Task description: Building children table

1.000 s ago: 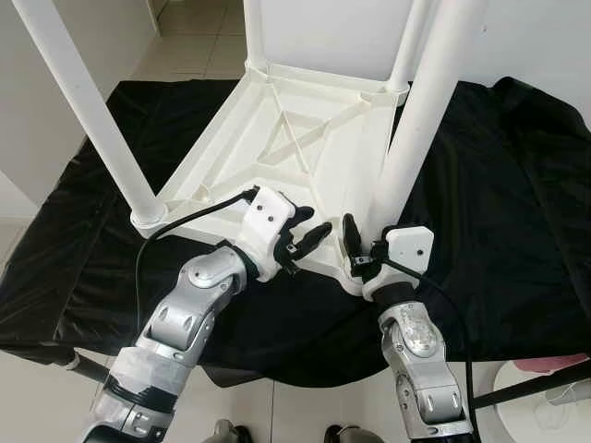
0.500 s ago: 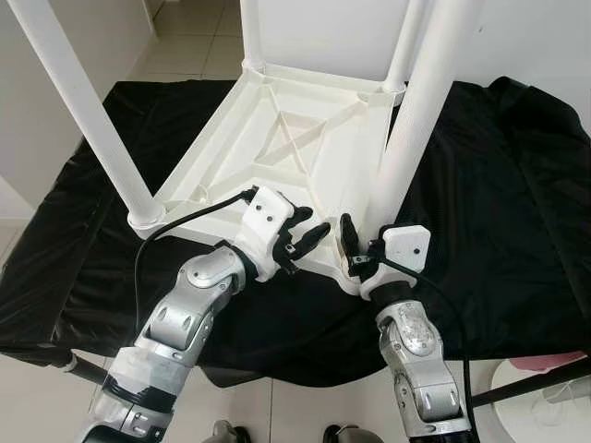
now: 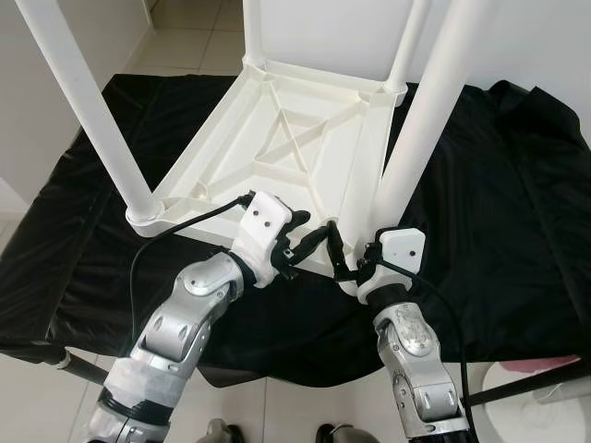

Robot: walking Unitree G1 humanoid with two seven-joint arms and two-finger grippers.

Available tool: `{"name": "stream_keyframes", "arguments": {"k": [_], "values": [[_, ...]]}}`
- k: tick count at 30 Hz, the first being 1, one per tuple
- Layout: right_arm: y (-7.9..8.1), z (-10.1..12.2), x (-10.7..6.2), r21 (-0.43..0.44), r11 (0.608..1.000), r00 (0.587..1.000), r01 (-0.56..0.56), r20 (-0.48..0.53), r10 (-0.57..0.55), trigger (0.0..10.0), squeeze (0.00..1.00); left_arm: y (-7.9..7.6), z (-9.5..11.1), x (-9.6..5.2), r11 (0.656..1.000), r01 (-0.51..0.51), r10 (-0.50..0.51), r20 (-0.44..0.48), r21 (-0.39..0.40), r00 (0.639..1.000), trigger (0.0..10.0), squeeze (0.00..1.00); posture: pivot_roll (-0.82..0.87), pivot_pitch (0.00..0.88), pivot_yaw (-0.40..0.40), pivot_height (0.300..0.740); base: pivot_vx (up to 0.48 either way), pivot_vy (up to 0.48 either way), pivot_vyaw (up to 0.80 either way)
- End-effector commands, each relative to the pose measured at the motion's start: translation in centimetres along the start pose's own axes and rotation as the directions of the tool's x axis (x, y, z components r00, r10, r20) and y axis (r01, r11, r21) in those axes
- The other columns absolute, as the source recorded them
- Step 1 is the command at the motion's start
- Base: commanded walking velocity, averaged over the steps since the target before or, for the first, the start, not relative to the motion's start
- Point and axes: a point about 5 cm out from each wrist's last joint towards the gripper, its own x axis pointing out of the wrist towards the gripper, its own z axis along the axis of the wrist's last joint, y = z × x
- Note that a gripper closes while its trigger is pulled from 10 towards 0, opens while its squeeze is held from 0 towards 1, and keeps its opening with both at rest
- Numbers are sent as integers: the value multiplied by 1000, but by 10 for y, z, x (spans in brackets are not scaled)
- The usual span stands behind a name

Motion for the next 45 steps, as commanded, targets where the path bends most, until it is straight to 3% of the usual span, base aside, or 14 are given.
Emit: {"name": "stream_keyframes", "arguments": {"k": [1, 5, 8, 9, 16, 17, 18, 19, 26, 30, 32, 38, 40, 45], "values": [[-2, 7, 2, 22, 995, 995, -101, 24, 101, 10000, 0, -6, -4, -3, 1000, 7, -7, -22, -3, 1000, 10000, 0, -13, 107, -61, 740, 0, 0, 0], [-16, 13, 4, 20, 963, 963, -269, 18, 269, 10000, 0, -3, -8, -12, 1000, -22, 22, -38, 3, 999, 10000, 0, -9, 103, -79, 740, 0, 0, 0], [-21, 15, 6, 15, 956, 956, -294, 14, 294, 10000, 0, -1, -10, -15, 999, -36, 36, -45, 6, 998, 10000, 0, -7, 100, -80, 740, 0, 0, 0], [-33, 17, 11, -5, 943, 943, -334, 1, 334, 10000, 0, 1, -11, -20, 998, -55, 55, -51, 9, 997, 10000, 0, -2, 98, -86, 740, 0, 0, 0], [-41, 14, 16, -35, 899, 900, -436, -45, 434, 10000, 0, -3, -10, -27, 999, -2, 4, -82, 32, 997, 10000, 0, 6, 89, -84, 740, 0, 0, 0], [-43, 11, 18, -39, 894, 895, -446, -55, 443, 1686, 0, -3, -9, -29, 999, 31, -26, -93, 44, 995, 10000, 0, 9, 84, -77, 740, 0, 0, 0], [-43, 11, 18, -39, 894, 895, -446, -55, 443, 1686, 0, -3, -9, -29, 999, 31, -26, -93, 44, 995, 10000, 0, 9, 84, -77, 740, 0, 0, 0], [-46, 8, 20, -40, 896, 896, -442, -64, 439, 0, 0, -3, -8, -32, 998, 58, -55, -102, 32, 993, 10000, 0, 9, 78, -75, 740, 0, 0, 0], [-50, -1, 21, -26, 902, 900, -431, -81, 427, 0, 0, -4, -6, -36, 991, 126, -121, -132, 33, 984, 10000, 0, 5, 62, -68, 740, 0, 0, 0], [-47, -2, 21, -14, 908, 906, -419, -73, 417, 0, 0, -2, -9, -34, 993, 107, -99, -155, 46, 983, 10000, 0, 2, 56, -60, 740, 0, 0, 0], [-44, -2, 21, -1, 922, 920, -388, -60, 387, 10000, 0, 2, -15, -29, 997, 41, -29, -175, 64, 984, 10000, 0, -2, 50, -58, 740, 0, 0, 0], [-43, -1, 18, -2, 939, 938, -344, -52, 343, 10000, 0, 5, -24, -27, 997, -22, 37, -213, 69, 976, 10000, 0, -3, 42, -50, 740, 0, 0, 0], [-44, 2, 15, 2, 971, 970, -241, -23, 241, 10000, 0, 7, -27, -25, 996, -63, 75, -218, 62, 973, 10000, 0, -11, 35, -50, 740, 0, 0, 0], [-42, 2, 6, 43, 994, 995, -101, 17, 101, 10000, 0, 7, -23, -22, 997, -69, 71, -184, 18, 980, 10000, 0, -20, 34, -44, 740, 0, 0, 0]]}}
